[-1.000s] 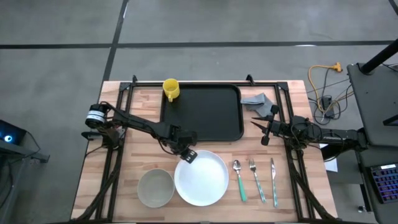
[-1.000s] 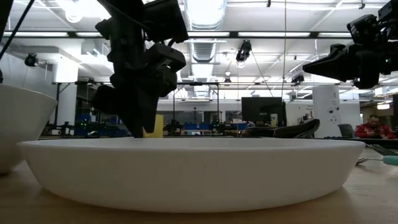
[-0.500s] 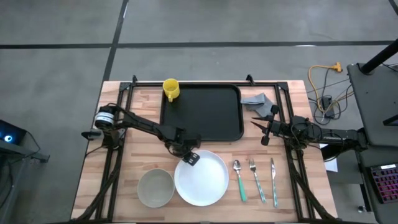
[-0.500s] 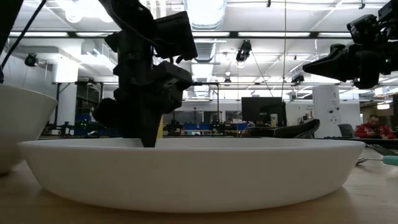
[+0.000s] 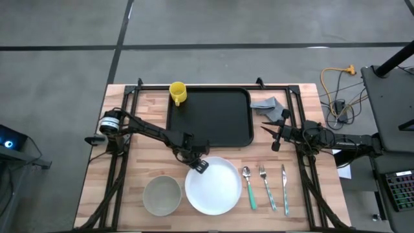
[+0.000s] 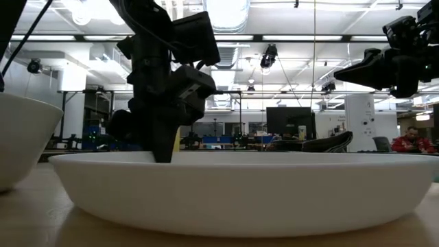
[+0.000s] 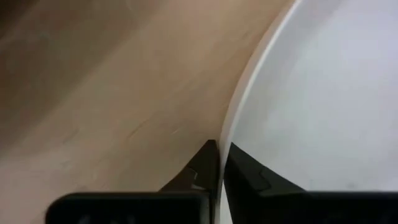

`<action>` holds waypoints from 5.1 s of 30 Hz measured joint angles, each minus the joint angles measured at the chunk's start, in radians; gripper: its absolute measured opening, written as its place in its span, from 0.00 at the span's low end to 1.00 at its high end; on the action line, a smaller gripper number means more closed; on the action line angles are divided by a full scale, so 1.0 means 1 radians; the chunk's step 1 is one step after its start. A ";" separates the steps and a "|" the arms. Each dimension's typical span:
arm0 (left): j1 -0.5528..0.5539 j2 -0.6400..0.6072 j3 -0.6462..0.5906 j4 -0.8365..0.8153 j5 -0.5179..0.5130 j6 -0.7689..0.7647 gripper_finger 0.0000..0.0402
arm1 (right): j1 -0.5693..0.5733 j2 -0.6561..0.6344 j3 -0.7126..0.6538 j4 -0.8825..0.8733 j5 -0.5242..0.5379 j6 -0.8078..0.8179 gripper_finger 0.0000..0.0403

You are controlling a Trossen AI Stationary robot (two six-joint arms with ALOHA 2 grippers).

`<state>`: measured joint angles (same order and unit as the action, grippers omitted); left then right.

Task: Set up tray
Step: Put the white plate on the black serving tray below the yellow mug

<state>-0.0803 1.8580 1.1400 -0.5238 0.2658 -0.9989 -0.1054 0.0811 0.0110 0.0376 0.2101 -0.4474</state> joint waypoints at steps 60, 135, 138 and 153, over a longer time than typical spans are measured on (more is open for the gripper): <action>0.376 -0.375 -0.118 -0.150 -0.122 0.120 0.00 | 0.000 0.000 0.000 0.000 0.000 0.000 0.17; 0.660 -0.600 -0.462 -0.032 -0.216 0.150 0.00 | 0.000 0.000 0.000 0.000 0.000 0.001 0.17; 0.664 -0.600 -0.464 -0.022 -0.219 0.154 0.02 | 0.000 0.000 0.000 0.000 0.000 0.002 0.17; 0.664 -0.600 -0.480 0.000 -0.229 0.153 0.20 | 0.000 0.000 0.000 0.000 0.000 0.000 0.17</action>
<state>0.5838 1.2583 0.6605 -0.5236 0.0372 -0.8459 -0.1051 0.0811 0.0110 0.0380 0.2101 -0.4474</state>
